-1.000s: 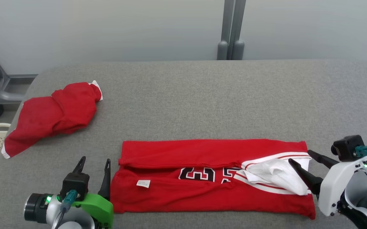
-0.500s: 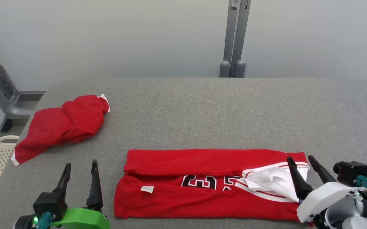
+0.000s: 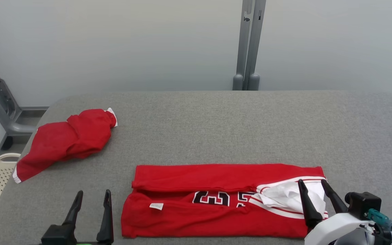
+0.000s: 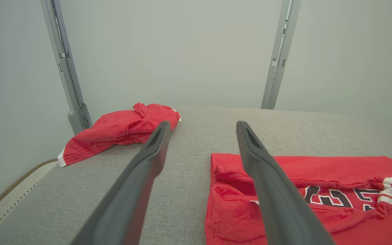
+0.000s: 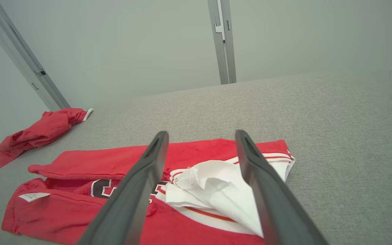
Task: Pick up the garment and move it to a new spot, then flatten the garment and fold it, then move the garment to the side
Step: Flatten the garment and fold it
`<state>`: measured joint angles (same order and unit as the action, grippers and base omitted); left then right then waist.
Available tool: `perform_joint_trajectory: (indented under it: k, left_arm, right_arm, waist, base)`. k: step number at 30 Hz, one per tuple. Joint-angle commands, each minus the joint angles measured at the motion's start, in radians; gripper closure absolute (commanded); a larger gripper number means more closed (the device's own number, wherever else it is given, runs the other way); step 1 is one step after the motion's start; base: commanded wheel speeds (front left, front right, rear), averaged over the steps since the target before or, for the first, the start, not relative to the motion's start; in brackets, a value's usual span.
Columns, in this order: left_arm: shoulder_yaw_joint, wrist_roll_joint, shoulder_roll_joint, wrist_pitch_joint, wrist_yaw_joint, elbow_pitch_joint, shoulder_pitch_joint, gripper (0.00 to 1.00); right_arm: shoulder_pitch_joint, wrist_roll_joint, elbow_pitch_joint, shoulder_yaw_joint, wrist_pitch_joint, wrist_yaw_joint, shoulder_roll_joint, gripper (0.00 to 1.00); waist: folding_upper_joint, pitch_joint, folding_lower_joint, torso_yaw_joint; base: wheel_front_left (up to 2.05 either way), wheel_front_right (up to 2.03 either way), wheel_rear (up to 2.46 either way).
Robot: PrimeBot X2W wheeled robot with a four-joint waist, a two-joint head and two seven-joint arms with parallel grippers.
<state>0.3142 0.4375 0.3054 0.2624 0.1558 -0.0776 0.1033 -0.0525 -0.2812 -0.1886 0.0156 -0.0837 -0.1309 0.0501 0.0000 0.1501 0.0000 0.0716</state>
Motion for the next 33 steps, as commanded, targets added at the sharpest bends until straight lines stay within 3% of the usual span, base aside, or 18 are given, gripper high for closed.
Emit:
perform_joint_trajectory:
  k: [1, 9, 26, 33]
  left_arm:
    - [0.002, -0.015, 0.007, 0.002, -0.009, -0.012, 0.018, 0.00]
    - [-0.010, -0.033, -0.027, 0.003, -0.039, -0.105, 0.031, 0.00]
    - [-0.062, -0.073, -0.065, 0.003, -0.074, -0.135, 0.024, 0.00]
    - [-0.063, -0.096, -0.070, 0.003, -0.087, -0.143, 0.015, 0.00]
  right_arm:
    - [-0.014, 0.003, -0.008, 0.005, -0.017, 0.000, 0.002, 0.00]
    - [-0.024, 0.069, -0.078, 0.068, -0.030, 0.000, 0.003, 0.00]
    - [-0.010, 0.082, -0.088, 0.068, -0.015, 0.000, 0.002, 0.00]
    - [0.012, 0.122, -0.057, 0.021, 0.087, 0.000, 0.002, 0.00]
  waist:
    - [0.0000, 0.002, 0.0000, -0.004]
    - [0.0000, 0.013, 0.0000, -0.012]
    - [0.0000, 0.013, 0.0000, -0.013]
    - [0.0000, 0.008, 0.0000, -0.012]
  base:
    - [0.00, 0.00, 0.00]
    - [0.00, 0.00, 0.00]
    - [0.00, 0.00, 0.00]
    - [0.00, 0.00, 0.00]
